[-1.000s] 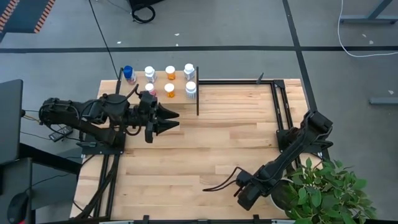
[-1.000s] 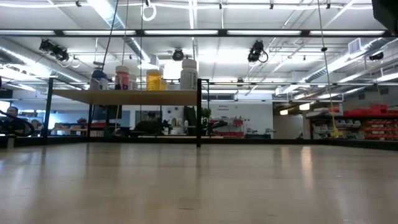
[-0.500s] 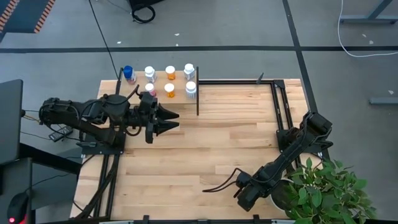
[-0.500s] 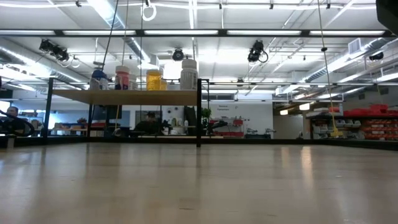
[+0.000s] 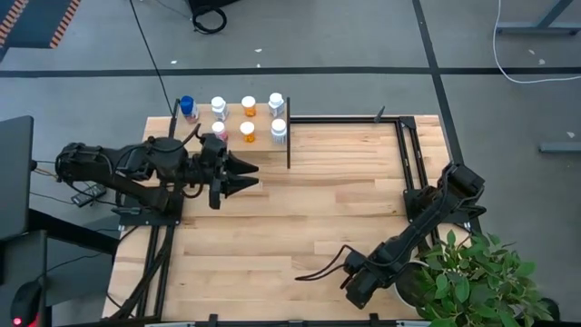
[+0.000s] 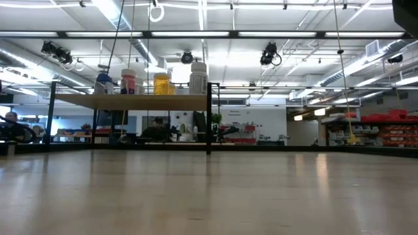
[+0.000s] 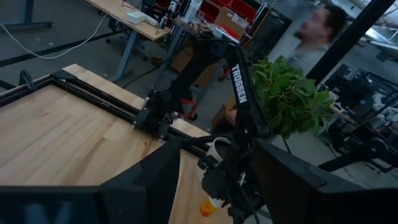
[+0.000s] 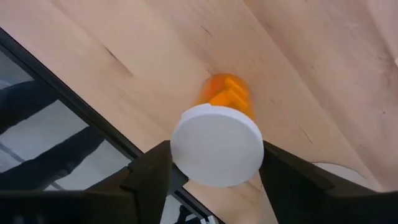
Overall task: Pick and place medicine bottles onto shelf by color
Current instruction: Put the orange pill bottle on the shelf
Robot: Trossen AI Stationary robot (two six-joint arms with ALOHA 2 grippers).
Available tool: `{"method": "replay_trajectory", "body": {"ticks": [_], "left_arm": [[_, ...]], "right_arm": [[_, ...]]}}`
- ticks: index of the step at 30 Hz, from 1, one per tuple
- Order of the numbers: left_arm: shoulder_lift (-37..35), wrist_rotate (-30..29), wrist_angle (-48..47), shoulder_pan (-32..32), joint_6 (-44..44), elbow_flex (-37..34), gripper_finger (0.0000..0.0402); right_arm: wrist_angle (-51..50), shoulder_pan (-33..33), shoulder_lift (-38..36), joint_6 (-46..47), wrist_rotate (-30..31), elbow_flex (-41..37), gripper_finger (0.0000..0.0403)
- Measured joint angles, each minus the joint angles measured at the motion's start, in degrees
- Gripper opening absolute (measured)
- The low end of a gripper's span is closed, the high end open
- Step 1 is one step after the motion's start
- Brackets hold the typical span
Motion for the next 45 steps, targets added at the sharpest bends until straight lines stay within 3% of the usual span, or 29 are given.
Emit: {"method": "replay_trajectory", "body": {"ticks": [9, 26, 34, 38, 45], "left_arm": [[-4.93, -0.63, -1.08, 0.00, 2.43, 0.00, 0.0196], [-8.23, -1.51, -4.83, 0.00, 2.39, 0.02, 0.0192], [-9.18, -1.51, -5.86, 0.00, 2.43, 0.02, 0.0192], [-10.01, -1.71, -6.33, 0.00, 2.43, 0.02, 0.0194], [-12.50, -2.64, -6.45, 0.00, 2.45, 0.07, 0.0186]], "right_arm": [[3.08, -5.63, 0.01, -4.41, 0.60, 0.04, 0.0227], [14.75, -26.39, 0.05, -25.74, 4.11, 1.73, 0.0227], [13.34, -31.63, 2.06, -43.24, 10.91, 14.17, 0.0227], [8.48, -33.24, 9.40, -49.63, 9.86, 23.84, 0.0227], [-4.96, -36.44, 25.10, -56.66, 8.11, 47.53, 0.0227]]}}
